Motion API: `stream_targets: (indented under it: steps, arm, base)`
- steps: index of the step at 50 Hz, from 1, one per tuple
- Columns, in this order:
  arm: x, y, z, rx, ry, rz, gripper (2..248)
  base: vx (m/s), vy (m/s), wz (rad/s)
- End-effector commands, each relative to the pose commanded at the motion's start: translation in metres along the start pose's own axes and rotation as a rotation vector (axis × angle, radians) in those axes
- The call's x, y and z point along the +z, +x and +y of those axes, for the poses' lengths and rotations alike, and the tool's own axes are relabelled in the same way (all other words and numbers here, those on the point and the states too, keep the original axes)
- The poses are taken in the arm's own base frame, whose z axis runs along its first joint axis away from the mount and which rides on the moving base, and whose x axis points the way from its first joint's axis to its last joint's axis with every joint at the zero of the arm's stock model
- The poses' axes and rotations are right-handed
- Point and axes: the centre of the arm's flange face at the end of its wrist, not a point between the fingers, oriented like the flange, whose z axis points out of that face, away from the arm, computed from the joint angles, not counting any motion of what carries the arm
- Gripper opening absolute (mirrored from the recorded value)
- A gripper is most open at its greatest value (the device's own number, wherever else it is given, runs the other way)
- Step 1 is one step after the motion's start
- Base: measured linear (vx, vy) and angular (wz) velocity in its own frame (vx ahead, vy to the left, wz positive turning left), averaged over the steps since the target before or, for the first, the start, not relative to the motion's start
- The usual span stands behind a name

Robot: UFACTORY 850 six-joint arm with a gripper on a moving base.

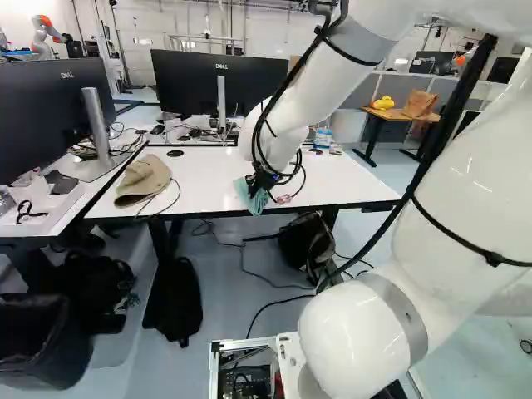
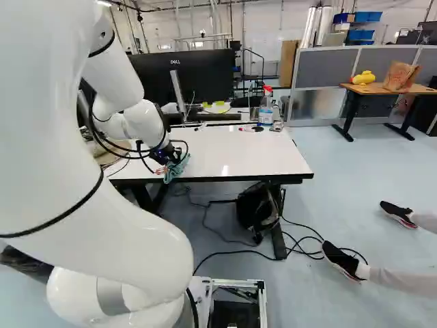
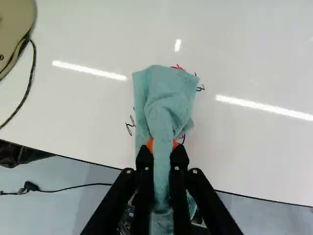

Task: Clean the table with the green towel

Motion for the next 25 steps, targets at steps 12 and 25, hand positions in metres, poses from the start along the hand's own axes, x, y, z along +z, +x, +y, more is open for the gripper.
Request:
stream_targets:
  steps: [12, 25]
  arm:
    - [0.0, 0.0, 0.0, 0.0, 0.0, 0.0, 42]
    - [0.004, 0.0079, 0.0089, 0.02, -0.011, 0.0, 42]
  base:
    - [0.0, 0.0, 0.0]
    - [0.0, 0.0, 0.0]
